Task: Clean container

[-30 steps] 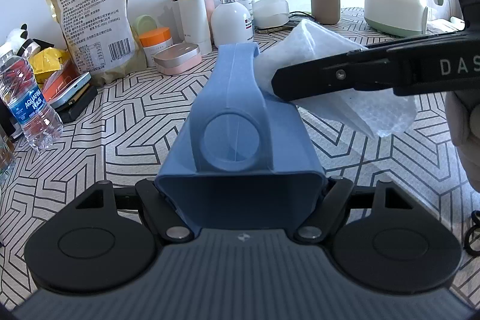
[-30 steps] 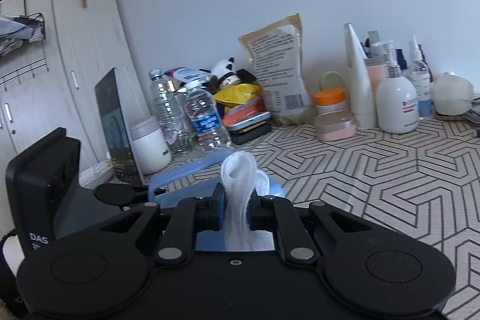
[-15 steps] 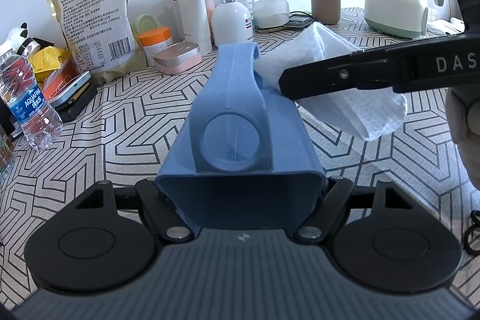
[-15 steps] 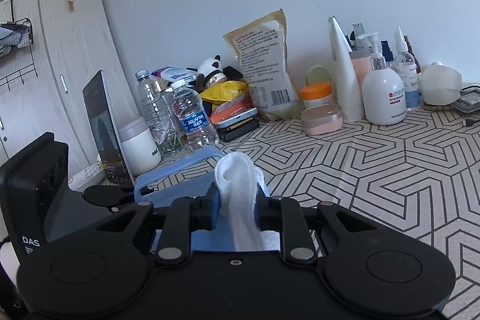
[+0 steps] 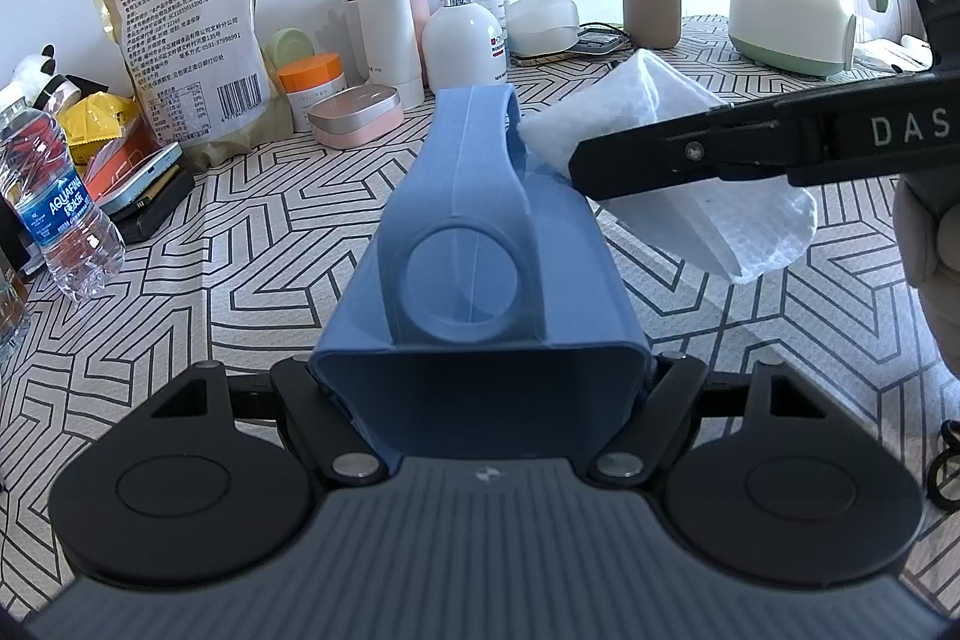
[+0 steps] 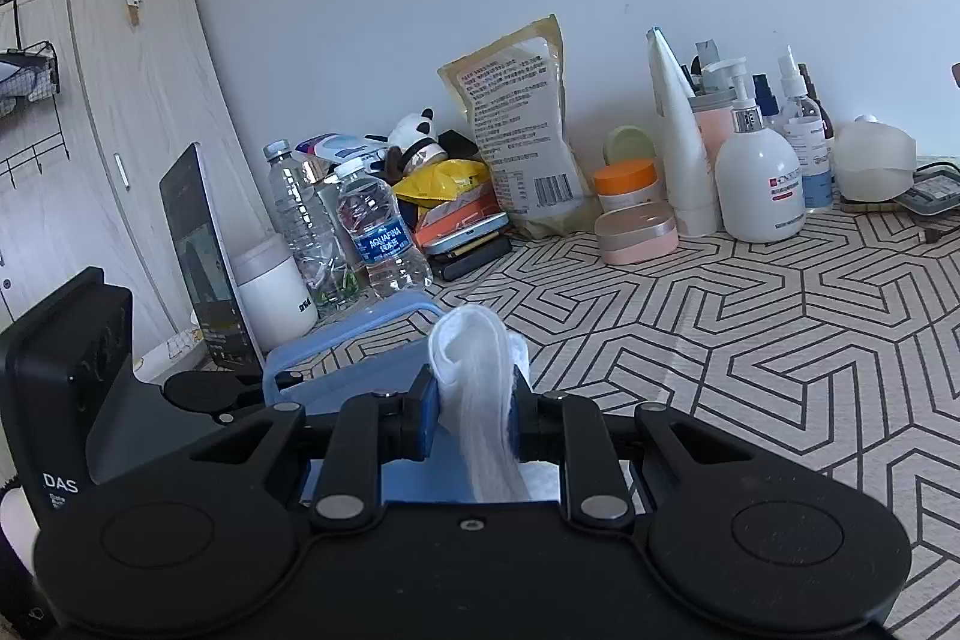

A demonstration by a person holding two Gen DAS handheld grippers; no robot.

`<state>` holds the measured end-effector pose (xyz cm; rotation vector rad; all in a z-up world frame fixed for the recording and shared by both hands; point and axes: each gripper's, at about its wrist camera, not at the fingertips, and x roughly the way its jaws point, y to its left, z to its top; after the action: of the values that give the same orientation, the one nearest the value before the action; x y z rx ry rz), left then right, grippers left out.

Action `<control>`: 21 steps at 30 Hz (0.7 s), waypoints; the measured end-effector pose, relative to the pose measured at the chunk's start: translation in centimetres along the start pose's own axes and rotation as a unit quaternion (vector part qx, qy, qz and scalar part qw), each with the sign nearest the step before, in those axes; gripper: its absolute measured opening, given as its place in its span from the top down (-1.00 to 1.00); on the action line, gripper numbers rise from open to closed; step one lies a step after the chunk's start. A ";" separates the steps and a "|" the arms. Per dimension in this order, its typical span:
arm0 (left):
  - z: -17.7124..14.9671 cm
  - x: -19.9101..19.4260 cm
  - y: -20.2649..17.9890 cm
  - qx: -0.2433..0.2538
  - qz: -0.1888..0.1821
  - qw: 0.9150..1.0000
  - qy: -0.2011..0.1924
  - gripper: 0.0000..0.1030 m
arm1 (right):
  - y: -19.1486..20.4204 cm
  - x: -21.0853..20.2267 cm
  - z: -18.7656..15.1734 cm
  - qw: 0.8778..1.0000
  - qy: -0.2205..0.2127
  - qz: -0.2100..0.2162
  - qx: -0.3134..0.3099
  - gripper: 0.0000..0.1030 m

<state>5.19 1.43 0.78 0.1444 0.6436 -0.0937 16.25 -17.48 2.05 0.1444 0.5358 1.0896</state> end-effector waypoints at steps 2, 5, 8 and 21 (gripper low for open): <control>0.0 0.0 0.0 0.000 0.000 1.000 0.000 -0.48 | -0.1 0.1 -0.1 1.000 0.007 -0.007 0.000 0.54; 0.0 0.0 0.1 -0.001 0.000 1.000 0.000 -0.48 | -0.2 0.5 -0.2 0.999 0.025 -0.023 0.000 0.54; 0.0 0.1 0.2 -0.005 0.001 1.000 0.001 -0.50 | -0.1 1.6 -0.7 0.997 0.059 -0.046 -0.018 0.48; -0.1 0.0 0.1 -0.010 0.000 1.000 0.003 -0.50 | -0.7 0.7 -0.4 0.999 0.034 0.033 0.021 0.49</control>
<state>5.16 1.52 0.76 0.1255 0.6496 -0.0861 16.81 -17.26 1.19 0.1626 0.6192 1.1511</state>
